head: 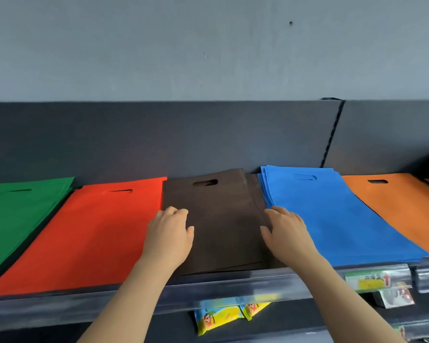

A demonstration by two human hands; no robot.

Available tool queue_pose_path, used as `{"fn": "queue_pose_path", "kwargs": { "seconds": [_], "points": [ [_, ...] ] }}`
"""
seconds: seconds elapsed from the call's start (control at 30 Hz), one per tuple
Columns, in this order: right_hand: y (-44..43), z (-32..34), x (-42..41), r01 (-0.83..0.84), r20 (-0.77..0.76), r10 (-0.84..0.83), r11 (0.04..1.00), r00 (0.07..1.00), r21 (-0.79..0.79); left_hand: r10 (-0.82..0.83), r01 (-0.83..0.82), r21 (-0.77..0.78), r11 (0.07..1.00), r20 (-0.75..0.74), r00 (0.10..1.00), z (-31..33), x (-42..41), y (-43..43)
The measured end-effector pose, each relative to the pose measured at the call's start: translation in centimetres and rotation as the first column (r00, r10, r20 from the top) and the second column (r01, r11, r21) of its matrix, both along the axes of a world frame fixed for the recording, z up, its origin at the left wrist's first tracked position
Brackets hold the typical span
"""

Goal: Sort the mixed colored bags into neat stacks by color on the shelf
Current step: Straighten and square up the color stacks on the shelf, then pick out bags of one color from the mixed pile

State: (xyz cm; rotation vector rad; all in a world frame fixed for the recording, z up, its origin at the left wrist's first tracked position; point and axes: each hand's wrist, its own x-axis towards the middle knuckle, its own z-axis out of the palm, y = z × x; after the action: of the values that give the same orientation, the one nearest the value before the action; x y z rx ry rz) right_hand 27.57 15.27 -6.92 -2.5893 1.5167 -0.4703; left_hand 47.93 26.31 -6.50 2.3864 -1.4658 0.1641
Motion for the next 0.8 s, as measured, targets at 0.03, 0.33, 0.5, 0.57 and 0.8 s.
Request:
{"fn": "queue_pose_path", "kwargs": {
  "seconds": [0.03,0.33,0.5,0.57,0.8],
  "points": [
    [0.1,0.2,-0.2,-0.005,0.028,0.005,1.000,1.000,0.005,-0.035,0.034,-0.023,0.999,-0.018,0.999,0.1,-0.5,-0.3],
    [0.5,0.9,-6.1,0.049,0.103,-0.050,0.999,0.993,0.007,-0.275,0.255,-0.147,0.956,-0.135,0.952,1.1,-8.3,-2.9],
    [-1.3,1.7,-12.5,0.095,0.128,-0.090,0.995,0.988,-0.028,-0.336,0.316,-0.149,0.937,-0.137,0.932,1.3,-13.9,-5.7],
    [-2.3,2.0,-15.6,0.118,0.123,-0.113,0.992,0.986,-0.036,-0.362,0.343,-0.147,0.928,-0.130,0.923,1.2,-16.4,-7.3],
    [-6.7,2.8,-28.0,0.191,0.063,-0.187,0.980,0.980,-0.055,-0.422,0.399,-0.165,0.902,-0.148,0.894,1.6,-27.8,-13.4]
  ]
}}
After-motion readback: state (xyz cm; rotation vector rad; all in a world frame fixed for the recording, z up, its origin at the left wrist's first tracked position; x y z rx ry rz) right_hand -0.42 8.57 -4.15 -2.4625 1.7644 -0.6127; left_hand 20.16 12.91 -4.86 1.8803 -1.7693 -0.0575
